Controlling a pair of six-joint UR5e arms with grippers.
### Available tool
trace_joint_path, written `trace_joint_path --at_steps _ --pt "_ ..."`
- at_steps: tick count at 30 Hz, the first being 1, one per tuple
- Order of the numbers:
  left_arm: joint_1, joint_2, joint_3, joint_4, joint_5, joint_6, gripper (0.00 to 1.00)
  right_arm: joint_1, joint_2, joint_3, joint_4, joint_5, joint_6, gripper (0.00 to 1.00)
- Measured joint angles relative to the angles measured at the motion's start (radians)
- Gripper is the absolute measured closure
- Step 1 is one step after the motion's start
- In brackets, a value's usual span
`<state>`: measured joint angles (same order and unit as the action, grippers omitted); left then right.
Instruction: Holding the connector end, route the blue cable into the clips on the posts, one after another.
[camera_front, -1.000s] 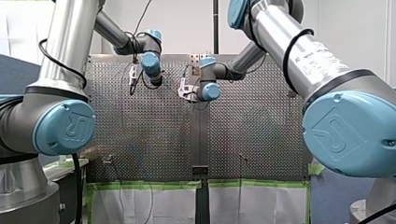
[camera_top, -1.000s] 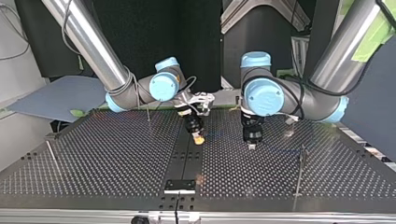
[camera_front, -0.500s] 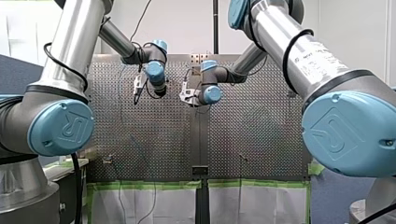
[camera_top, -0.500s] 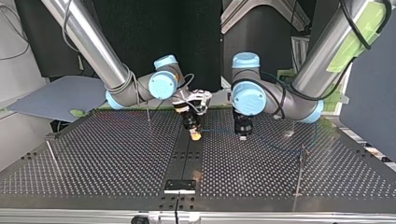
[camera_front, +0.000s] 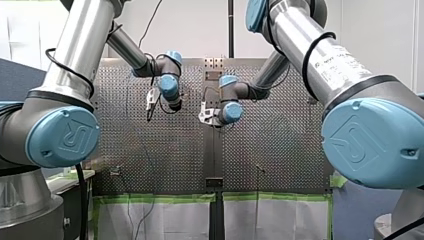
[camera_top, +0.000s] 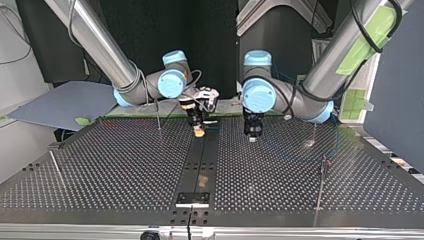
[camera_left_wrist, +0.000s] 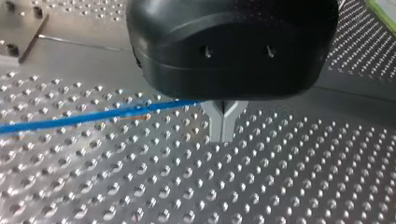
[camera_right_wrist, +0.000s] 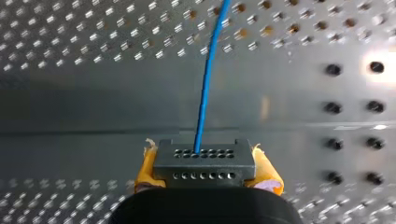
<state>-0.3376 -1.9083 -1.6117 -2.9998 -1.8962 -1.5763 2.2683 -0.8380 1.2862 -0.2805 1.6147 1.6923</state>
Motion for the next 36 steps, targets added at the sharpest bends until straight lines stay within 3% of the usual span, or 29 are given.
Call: trace_joint_path --at_steps 8,22,30,36 --pt "-0.018 -0.009 -0.034 0.047 -0.001 -0.011 1.00 -0.003 0.000 0.071 -0.023 0.007 -0.007 1.00" --pt "-0.054 -0.074 -0.037 0.064 -0.010 -0.010 1.00 -0.033 0.001 0.195 -0.109 0.019 -0.015 1.00" --pt "-0.067 -0.091 -0.037 0.084 -0.010 -0.012 1.00 -0.054 0.001 0.264 -0.172 0.021 -0.017 1.00" --pt "-0.077 -0.102 -0.045 0.093 -0.010 -0.013 1.00 -0.062 0.001 0.299 -0.193 0.021 -0.020 1.00"
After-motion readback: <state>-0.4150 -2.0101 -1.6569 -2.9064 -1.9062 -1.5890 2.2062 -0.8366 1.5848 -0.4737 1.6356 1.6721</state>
